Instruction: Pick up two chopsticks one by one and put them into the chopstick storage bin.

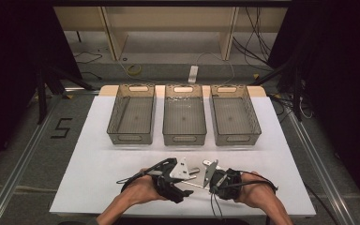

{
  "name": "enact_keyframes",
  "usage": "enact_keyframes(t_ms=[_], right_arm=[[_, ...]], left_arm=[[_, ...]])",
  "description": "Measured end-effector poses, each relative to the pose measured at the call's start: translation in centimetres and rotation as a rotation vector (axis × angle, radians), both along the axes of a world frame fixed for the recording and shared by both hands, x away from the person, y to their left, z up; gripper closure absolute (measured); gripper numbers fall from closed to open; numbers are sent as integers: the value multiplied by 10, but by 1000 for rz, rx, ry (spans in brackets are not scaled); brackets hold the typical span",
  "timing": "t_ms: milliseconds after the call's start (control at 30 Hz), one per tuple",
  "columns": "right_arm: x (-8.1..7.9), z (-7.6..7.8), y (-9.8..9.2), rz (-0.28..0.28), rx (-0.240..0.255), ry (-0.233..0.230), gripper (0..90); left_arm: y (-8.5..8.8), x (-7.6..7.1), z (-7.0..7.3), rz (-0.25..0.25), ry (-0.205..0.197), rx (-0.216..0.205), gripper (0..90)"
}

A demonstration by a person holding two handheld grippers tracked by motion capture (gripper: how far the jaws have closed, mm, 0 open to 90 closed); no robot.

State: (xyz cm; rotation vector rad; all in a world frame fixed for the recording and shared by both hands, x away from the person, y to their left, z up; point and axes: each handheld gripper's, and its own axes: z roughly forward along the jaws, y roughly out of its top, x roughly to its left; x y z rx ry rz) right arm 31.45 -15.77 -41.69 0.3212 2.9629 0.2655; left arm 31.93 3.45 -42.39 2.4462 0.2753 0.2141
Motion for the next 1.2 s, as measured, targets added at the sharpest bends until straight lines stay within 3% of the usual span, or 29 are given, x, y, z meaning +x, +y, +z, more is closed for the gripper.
enact_keyframes(t_ms=[100,433,667,833,1200], right_arm=[[-2,1,2,5,0,3,865],[-5,1,6,51,0,-4,864],[-6,3,6,68,16,-6,864],[-6,2,6,89,-2,-2,864],[-7,0,7,112,-7,6,863]], left_arm=[[-3,1,-3,-7,26,16,417],[-12,2,-10,-26,33,74,571],[-14,0,-12,-44,34,74,661],[-16,-2,-14,-51,34,79,735],[-16,-3,-15,-93,47,94,785]])
